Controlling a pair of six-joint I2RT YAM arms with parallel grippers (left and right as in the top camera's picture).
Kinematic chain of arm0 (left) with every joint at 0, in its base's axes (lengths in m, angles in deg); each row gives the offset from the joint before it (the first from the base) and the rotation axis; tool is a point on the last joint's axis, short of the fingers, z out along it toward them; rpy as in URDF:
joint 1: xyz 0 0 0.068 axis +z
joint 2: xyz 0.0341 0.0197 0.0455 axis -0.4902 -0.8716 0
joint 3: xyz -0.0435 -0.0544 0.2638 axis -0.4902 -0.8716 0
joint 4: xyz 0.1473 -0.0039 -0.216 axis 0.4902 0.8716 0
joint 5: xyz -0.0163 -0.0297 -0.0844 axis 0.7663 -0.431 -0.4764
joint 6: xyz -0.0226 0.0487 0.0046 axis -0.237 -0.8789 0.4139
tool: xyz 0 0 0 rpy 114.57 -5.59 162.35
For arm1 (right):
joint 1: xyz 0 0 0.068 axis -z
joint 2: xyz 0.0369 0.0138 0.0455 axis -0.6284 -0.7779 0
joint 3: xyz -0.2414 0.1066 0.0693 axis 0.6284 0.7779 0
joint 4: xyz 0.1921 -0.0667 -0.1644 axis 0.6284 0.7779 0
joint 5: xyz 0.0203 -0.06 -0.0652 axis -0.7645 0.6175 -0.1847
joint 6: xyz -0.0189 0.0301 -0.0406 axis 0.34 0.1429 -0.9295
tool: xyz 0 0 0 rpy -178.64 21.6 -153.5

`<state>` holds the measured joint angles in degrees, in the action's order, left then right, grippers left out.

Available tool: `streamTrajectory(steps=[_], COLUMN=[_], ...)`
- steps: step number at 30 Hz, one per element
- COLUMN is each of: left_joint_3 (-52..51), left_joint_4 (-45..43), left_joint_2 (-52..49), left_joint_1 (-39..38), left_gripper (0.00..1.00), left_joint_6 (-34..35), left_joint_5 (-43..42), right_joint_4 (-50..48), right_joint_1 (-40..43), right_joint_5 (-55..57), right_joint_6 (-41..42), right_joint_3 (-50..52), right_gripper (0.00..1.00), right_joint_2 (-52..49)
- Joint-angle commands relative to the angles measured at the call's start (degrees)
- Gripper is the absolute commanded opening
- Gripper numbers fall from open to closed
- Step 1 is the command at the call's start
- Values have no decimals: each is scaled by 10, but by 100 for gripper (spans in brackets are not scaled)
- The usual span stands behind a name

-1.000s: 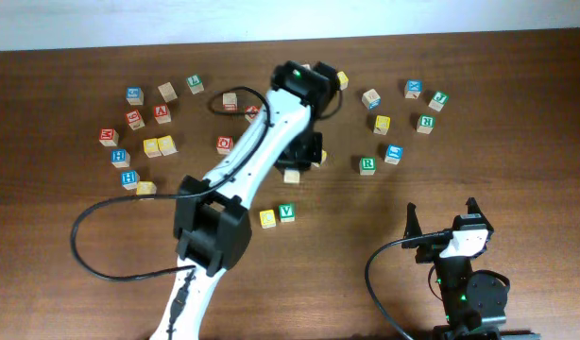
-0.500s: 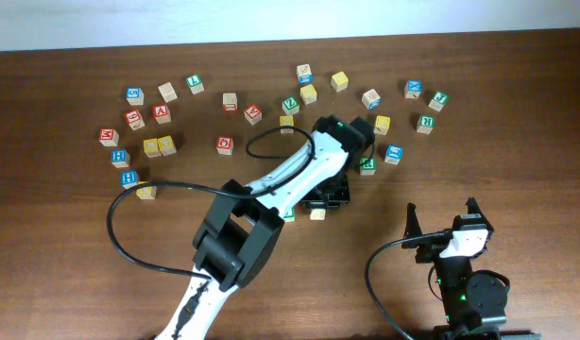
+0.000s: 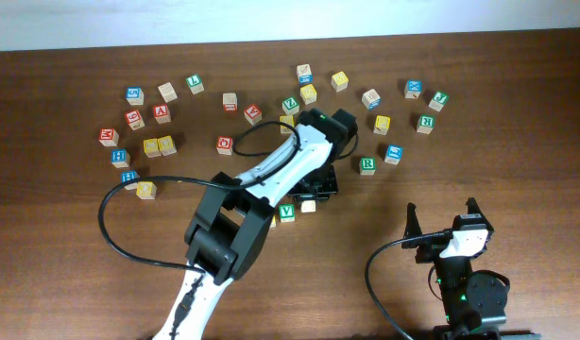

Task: Spell out CVPR
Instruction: 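Place the P block right of the V block, open left gripper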

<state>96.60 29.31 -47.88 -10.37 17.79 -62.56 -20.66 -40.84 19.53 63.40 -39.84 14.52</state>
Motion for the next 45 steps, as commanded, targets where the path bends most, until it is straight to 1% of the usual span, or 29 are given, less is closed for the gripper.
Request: streamTrajectory(steps=[1,6,10,14,17,24,28,32,38,39,40,41,45], left_joint_3=[-10,-10,-10,-10,-10,-10,-10,-10,-10,-10,-10,-10,-9], left_joint_4=[6,-20,-68,-35,0,2,15,32,37,37,37,37,37], left_joint_2=[11,11,11,11,11,11,11,11,11,11,11,11,11], left_joint_1=[1,32,37,28,26,7,4,3,-14,-14,-14,-14,-14], left_gripper=[26,25,24,28,28,31,28,28,28,29,40,44,44], left_joint_6=[9,9,-6,-6,-6,-6,-6,-6,-6,-6,-6,-6,-16], left_joint_5=[4,6,6,0,-7,-18,-18,-37,-37,-37,-37,-37,-37], right_joint_4=[4,4,4,4,4,4,4,4,4,4,4,4,4], right_joint_1=[-3,-3,-3,-3,-3,-3,-3,-3,-3,-3,-3,-3,-3], right_joint_5=[1,1,1,1,1,1,1,1,1,1,1,1,1], right_joint_6=[2,2,2,2,2,2,2,2,2,2,2,2,2], right_joint_3=[3,3,3,3,3,3,3,3,3,3,3,3,3], right_gripper=[98,98,98,98,98,98,98,98,98,98,98,98,98], right_joint_2=[4,4,4,4,4,4,4,4,4,4,4,4,4])
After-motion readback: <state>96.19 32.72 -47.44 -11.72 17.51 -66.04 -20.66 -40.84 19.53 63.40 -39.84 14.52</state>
